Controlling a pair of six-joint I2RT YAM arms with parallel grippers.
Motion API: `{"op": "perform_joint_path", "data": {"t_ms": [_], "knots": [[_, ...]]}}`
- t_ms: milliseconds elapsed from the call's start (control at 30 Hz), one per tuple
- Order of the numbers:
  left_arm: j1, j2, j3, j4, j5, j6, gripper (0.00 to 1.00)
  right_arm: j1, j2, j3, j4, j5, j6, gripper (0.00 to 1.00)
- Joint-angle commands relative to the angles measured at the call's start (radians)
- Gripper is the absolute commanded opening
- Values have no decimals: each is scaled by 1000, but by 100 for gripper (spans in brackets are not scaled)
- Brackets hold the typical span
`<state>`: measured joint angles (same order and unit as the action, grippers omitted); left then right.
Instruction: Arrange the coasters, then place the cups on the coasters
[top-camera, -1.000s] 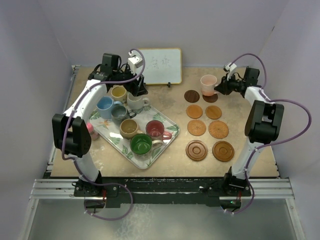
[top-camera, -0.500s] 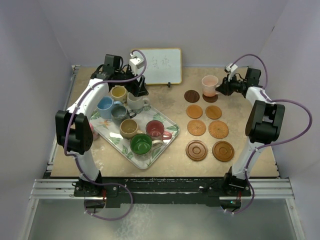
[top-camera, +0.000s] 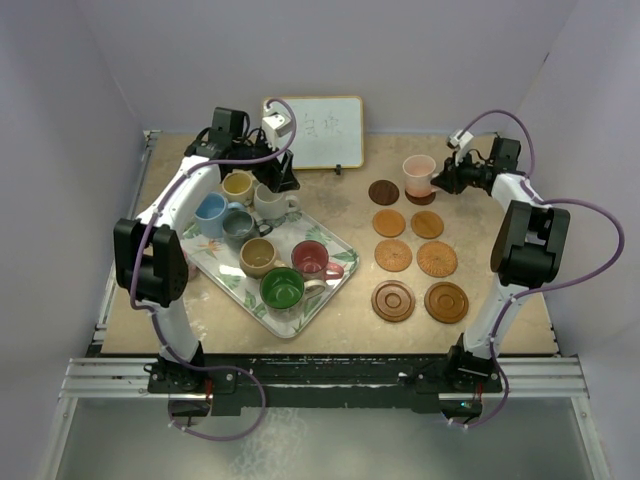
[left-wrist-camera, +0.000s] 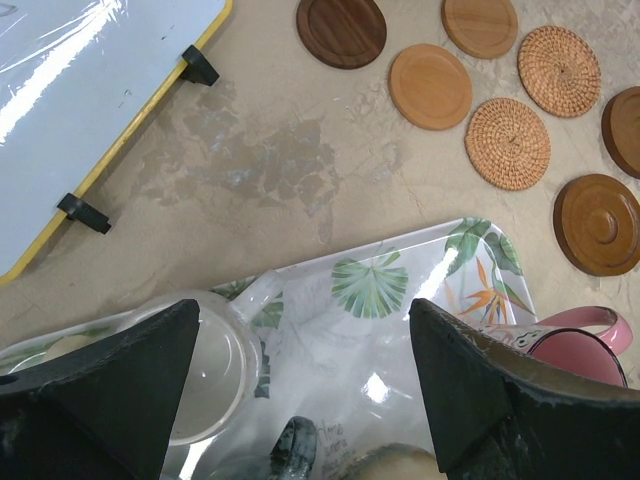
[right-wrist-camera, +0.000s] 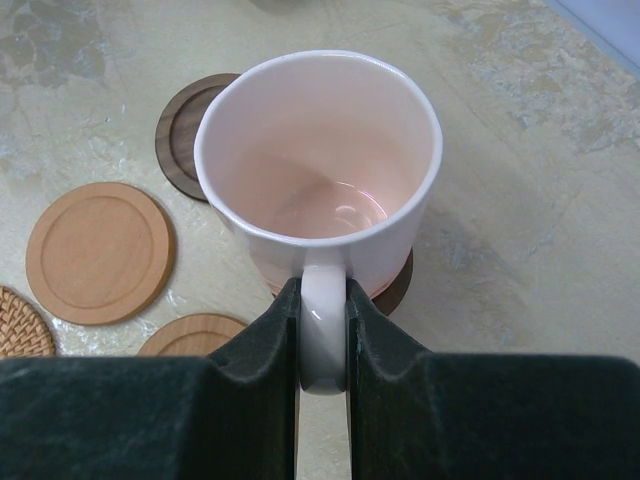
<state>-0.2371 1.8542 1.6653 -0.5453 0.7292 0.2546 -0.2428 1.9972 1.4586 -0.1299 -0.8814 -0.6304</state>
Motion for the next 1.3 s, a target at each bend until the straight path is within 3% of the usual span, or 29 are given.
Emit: {"op": "perform_joint_path", "data": {"t_ms": [0, 333, 1267], "knots": [[-5, 3, 47, 19, 40, 19, 83, -5, -16, 15, 37, -62, -51, 0], [-7, -4, 36, 21, 49, 24, 83, -9, -14, -3, 2, -42, -98, 3], [-17, -17, 35, -2, 52, 59, 83, -29, 9, -11, -67, -1, -144, 29]]}}
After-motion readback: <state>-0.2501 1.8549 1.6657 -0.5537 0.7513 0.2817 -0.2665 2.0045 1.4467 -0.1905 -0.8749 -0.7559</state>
